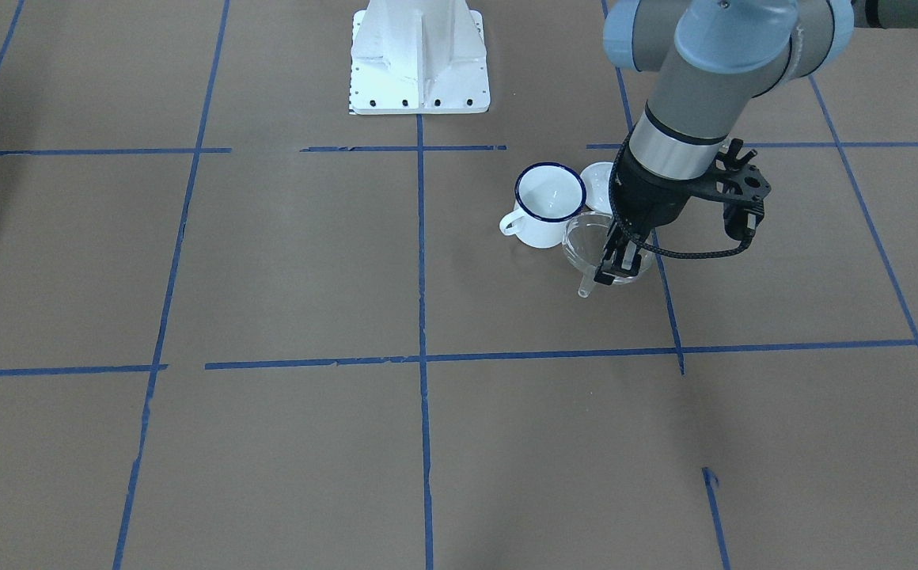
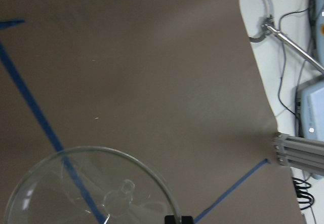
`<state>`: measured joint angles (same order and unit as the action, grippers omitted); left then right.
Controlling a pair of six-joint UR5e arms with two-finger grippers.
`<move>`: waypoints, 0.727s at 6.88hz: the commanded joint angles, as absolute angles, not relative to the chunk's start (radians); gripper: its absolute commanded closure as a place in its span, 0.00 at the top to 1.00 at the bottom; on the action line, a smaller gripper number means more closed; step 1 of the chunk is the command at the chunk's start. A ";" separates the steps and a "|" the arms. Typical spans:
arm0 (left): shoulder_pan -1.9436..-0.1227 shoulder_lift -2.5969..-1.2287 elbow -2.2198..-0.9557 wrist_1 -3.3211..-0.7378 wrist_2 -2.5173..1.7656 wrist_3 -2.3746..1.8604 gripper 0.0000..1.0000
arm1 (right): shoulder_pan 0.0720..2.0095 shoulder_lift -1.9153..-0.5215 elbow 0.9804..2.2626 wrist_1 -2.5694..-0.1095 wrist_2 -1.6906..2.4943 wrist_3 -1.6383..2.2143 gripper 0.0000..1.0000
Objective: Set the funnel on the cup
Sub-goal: 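Carry the funnel over the mug and lower it into the mug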
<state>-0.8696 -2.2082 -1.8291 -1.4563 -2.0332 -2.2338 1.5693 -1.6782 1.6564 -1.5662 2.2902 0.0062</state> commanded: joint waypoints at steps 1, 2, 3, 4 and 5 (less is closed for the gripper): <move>-0.832 -2.247 -1.885 -1.249 -2.095 -2.249 0.00 | 1.569 -1.678 1.657 -1.566 2.290 0.006 1.00; -0.804 -2.250 -1.887 -1.205 -2.121 -2.250 0.00 | 1.569 -1.678 1.657 -1.566 2.290 0.006 1.00; -0.767 -2.256 -1.884 -1.184 -2.134 -2.252 0.00 | 1.569 -1.678 1.657 -1.566 2.290 0.006 1.00; -0.735 -2.256 -1.894 -1.160 -2.134 -2.252 0.00 | 1.569 -1.678 1.657 -1.566 2.290 0.006 1.00; -0.712 -2.249 -1.907 -1.161 -2.122 -2.250 0.00 | 1.569 -1.678 1.657 -1.566 2.290 0.006 1.00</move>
